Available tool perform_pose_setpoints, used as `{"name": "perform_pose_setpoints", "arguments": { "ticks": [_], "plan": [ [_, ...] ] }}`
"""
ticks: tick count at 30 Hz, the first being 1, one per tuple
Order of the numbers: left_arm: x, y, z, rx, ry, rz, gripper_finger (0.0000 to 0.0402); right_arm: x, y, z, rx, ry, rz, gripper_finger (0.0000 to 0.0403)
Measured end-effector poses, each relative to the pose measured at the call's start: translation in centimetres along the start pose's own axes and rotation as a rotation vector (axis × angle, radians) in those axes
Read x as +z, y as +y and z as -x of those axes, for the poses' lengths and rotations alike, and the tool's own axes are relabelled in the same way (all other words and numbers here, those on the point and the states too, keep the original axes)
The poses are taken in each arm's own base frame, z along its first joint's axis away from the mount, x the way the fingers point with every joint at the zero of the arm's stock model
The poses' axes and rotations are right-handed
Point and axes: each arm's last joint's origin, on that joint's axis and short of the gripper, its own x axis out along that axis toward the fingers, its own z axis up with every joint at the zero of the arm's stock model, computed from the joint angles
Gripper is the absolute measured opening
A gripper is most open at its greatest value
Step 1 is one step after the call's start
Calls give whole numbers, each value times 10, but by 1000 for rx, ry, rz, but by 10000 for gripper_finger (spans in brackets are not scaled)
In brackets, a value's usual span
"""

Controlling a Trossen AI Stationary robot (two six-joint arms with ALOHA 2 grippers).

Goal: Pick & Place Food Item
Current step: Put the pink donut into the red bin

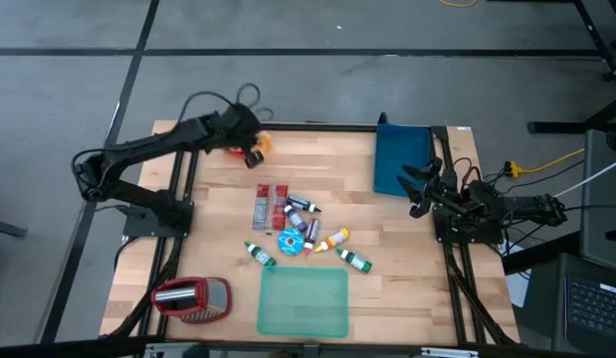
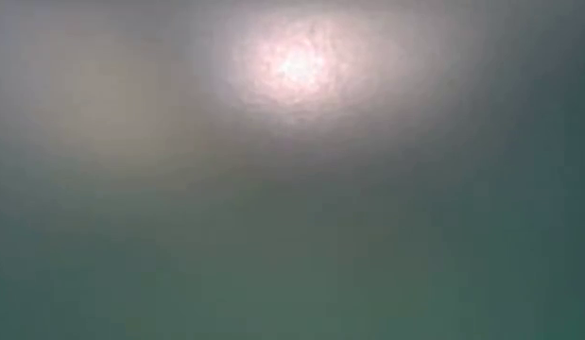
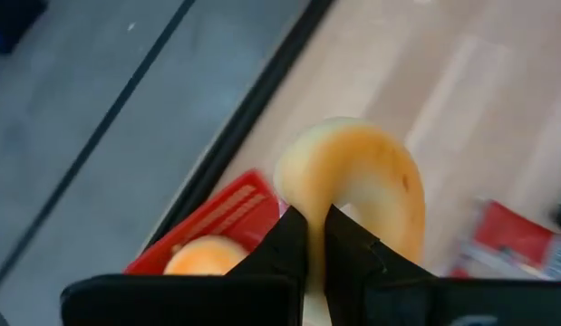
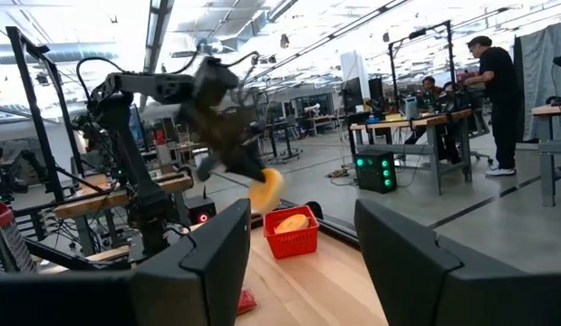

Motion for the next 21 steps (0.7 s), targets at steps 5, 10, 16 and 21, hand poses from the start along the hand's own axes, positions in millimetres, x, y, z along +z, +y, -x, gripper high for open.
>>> {"name": "perform_pose_setpoints", "arguments": {
  "ticks": [5,10,16,21],
  "plan": [
    [-16,34,-18,-71,-31,145,15,0,0,0,16,1,0,204],
    [-38,55,-35,-132,-71,273,15,0,0,0,16,1,0,204],
    [-59,68,-43,-97,-36,337,15,0,0,0,16,1,0,204],
    [-61,75,-43,-75,-39,357,15,0,0,0,16,1,0,204]
  ]
}}
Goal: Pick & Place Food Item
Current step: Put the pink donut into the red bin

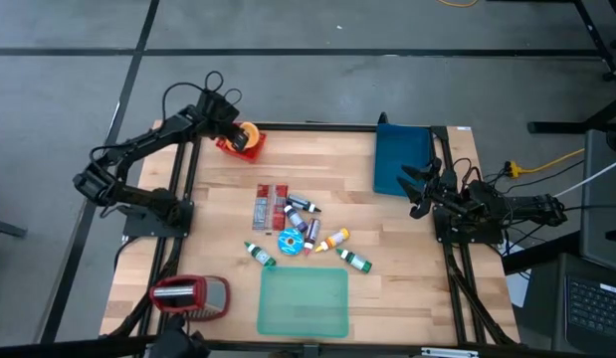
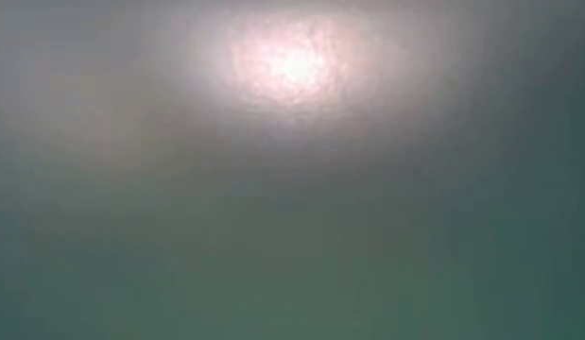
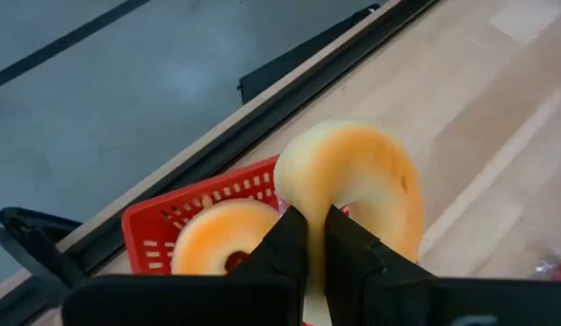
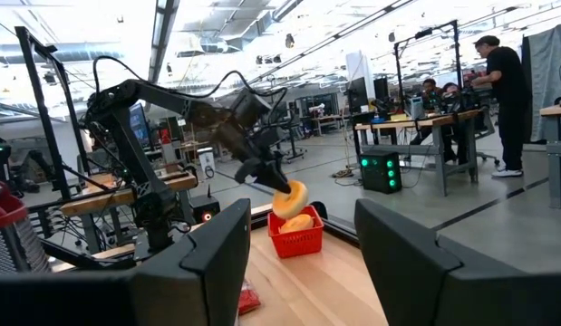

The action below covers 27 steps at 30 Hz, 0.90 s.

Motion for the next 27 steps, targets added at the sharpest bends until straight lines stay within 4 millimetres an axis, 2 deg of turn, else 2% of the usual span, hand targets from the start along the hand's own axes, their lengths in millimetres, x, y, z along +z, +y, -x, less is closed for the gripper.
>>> {"name": "perform_pose_setpoints", "arguments": {
  "ticks": [6,27],
  "plan": [
    [-2,9,1,12,5,27,15,0,0,0,0,0,0,204],
    [-10,20,4,40,78,67,15,0,0,0,0,0,0,203]
  ]
}}
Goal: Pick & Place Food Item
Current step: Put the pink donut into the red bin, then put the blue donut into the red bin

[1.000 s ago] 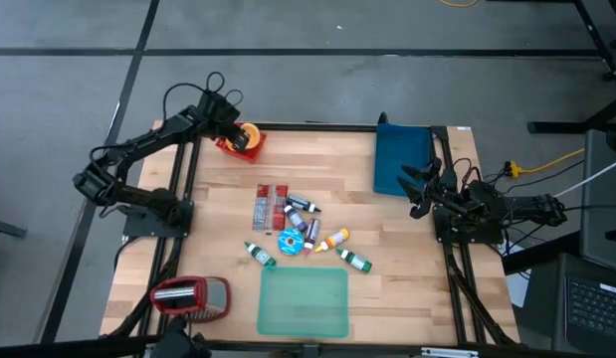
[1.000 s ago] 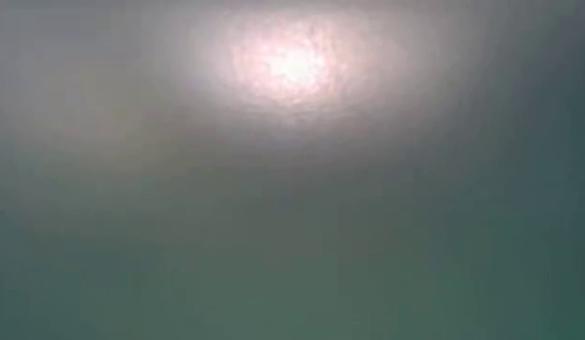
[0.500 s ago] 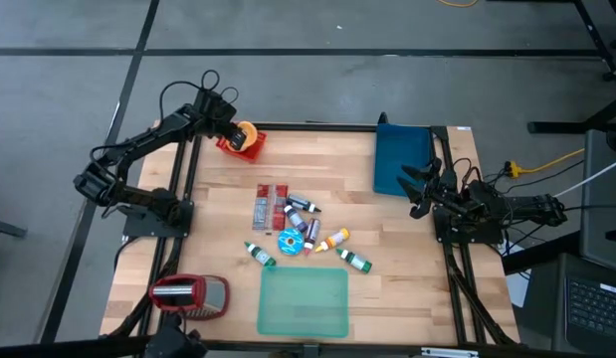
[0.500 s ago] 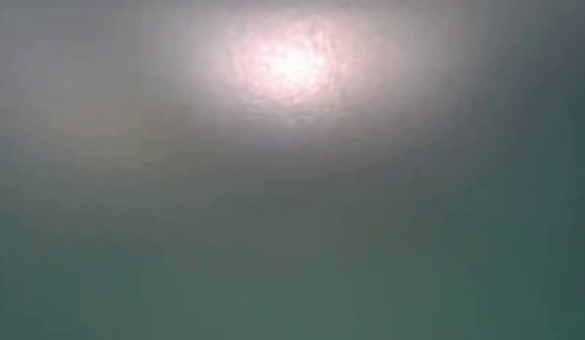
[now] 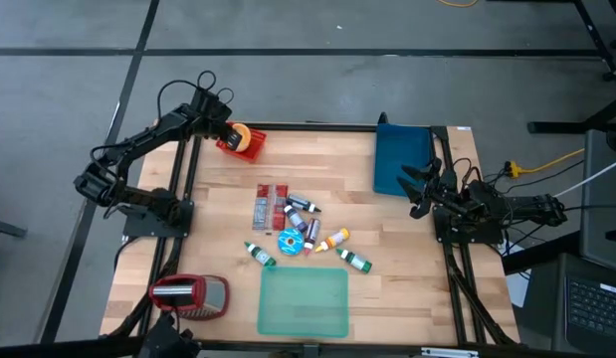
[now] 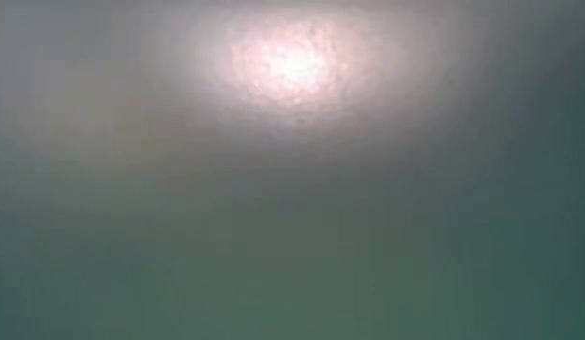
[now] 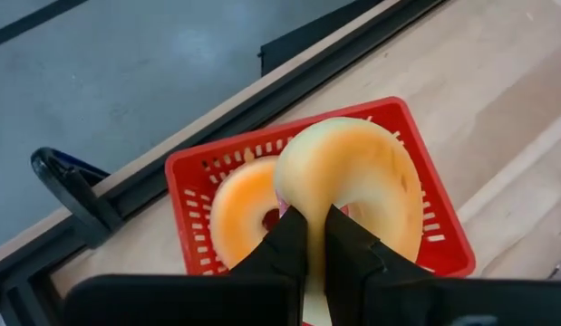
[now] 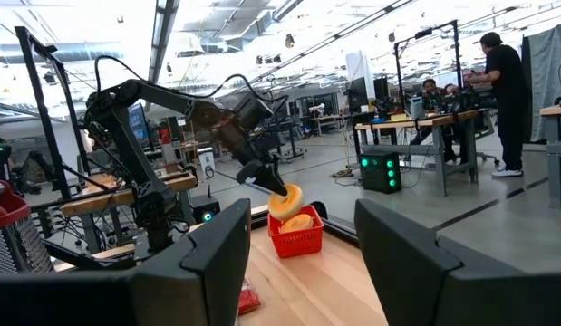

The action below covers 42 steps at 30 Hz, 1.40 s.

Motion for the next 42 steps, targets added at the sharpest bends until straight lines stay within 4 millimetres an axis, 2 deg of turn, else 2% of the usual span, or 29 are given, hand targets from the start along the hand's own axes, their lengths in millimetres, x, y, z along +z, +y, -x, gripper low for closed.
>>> {"name": "perform_pose_setpoints", "arguments": {
  "ticks": [9,31,35,42],
  "plan": [
    [0,3,0,-5,-4,9,27,0,0,0,0,0,0,203],
    [5,1,0,-26,-58,-5,181,0,0,0,0,0,0,203],
    [6,-12,-1,-80,-61,-90,190,0,0,0,0,0,0,204],
    [9,-55,-3,-179,-89,-246,186,0,0,0,0,0,0,204]
  ]
}}
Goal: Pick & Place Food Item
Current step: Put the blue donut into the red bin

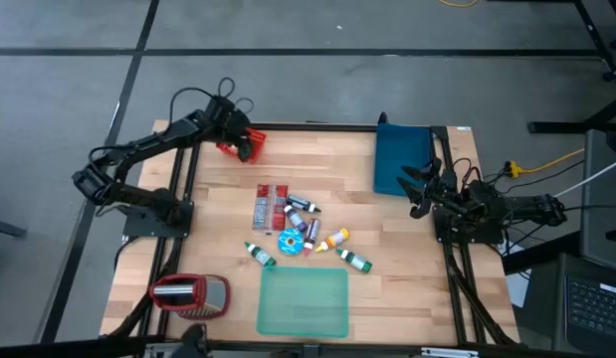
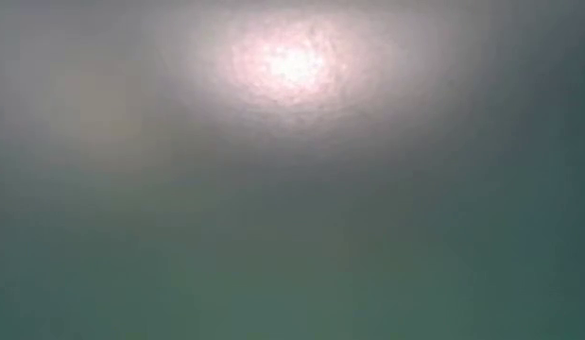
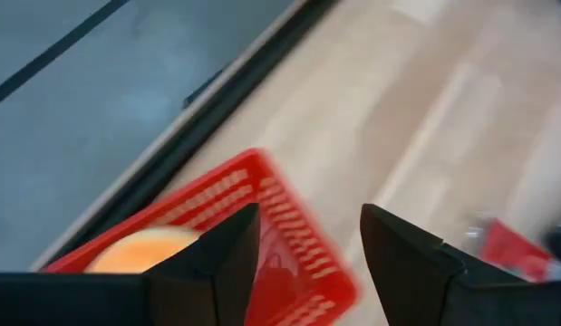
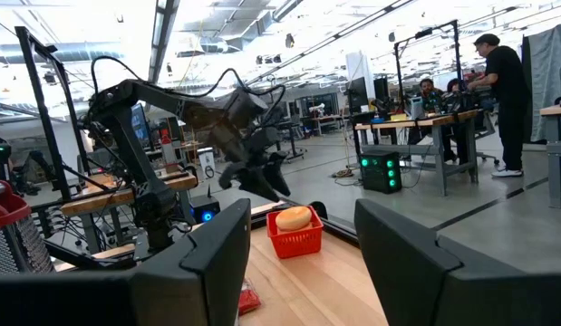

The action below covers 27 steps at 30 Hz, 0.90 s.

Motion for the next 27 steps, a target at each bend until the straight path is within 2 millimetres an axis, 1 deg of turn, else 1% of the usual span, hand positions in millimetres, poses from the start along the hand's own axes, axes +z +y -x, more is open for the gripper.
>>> {"name": "perform_pose_setpoints", "arguments": {
  "ticks": [3,5,7,12,15,20,23,27],
  "plan": [
    [3,-16,-3,-32,-8,-36,185,0,0,0,0,0,0,204],
    [5,-30,-4,-76,-10,-84,185,0,0,0,0,0,0,204],
    [6,-49,-6,-135,-16,-164,185,0,0,0,0,0,0,204],
    [2,-105,-5,-285,-18,-376,185,0,0,0,0,0,0,204],
    [-5,-140,0,-305,-11,-450,190,0,0,0,0,0,0,204],
    [-23,-190,13,-262,-15,-491,203,0,0,0,0,0,0,204],
    [-37,-214,16,-231,-3,-492,211,0,0,0,0,0,0,204],
    [-52,-239,9,-256,24,-435,220,0,0,0,0,0,0,204]
  ]
}}
